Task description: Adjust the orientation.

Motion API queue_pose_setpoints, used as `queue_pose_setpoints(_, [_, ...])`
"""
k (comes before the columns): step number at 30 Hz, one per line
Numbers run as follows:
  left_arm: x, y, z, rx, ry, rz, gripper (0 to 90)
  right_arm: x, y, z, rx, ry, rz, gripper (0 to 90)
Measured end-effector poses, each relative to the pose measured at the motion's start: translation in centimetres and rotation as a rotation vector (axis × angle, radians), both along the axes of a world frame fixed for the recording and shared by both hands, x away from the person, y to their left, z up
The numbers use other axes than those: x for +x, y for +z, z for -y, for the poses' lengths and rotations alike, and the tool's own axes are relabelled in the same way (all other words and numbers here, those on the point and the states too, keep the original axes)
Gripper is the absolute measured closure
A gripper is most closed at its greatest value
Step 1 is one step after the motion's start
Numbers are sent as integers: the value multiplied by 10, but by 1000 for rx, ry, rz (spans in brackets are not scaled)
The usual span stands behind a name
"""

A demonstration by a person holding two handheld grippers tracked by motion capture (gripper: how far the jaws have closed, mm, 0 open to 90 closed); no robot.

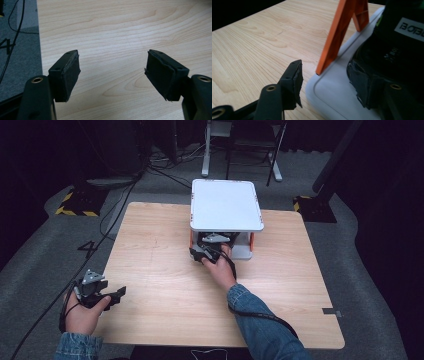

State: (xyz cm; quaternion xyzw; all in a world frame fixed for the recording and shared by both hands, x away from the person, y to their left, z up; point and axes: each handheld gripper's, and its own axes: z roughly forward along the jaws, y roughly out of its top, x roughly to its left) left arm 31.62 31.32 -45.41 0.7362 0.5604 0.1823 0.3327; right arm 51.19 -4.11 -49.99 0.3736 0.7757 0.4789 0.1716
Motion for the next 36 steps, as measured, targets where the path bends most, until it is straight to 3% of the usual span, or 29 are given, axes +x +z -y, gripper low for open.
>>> queue_pose_setpoints(6, [4, 0, 5, 4, -17, -2, 279, -4, 0, 7, -28, -13, 11, 418])
queue_pose_setpoints(8, [5, -1, 5, 3, -15, -1, 279, -5, 0, 9, -28, -8, 4, 323])
queue_pose_setpoints(9, [6, -1, 5, 4, -17, -1, 279, -7, 1, 10, -27, -8, -6, 212])
queue_pose_setpoints(10, [6, 0, 6, 2, -16, -1, 279, -9, 2, 10, -37, -14, 1, 186])
queue_pose_setpoints(12, [9, 0, 6, 1, -19, 0, 279, -15, 6, 15, -41, 1, 9, 229])
queue_pose_setpoints(19, [15, 0, 14, 1, -37, -1, 279, -42, 37, 40, -30, 69, 62, 162])
queue_pose_setpoints(25, [14, 3, 14, 5, -36, 7, 279, -65, 62, 70, 0, 70, 83, 158])
queue_pose_setpoints(28, [15, 5, 15, 7, -38, 11, 279, -77, 74, 87, -46, 86, 81, 160])
queue_pose_setpoints(30, [15, 4, 16, 5, -41, 9, 279, -84, 82, 100, -58, 74, 80, 161])
queue_pose_setpoints(36, [16, 7, 18, 1, -47, 14, 277, -103, 102, 139, -30, 15, 100, 165])
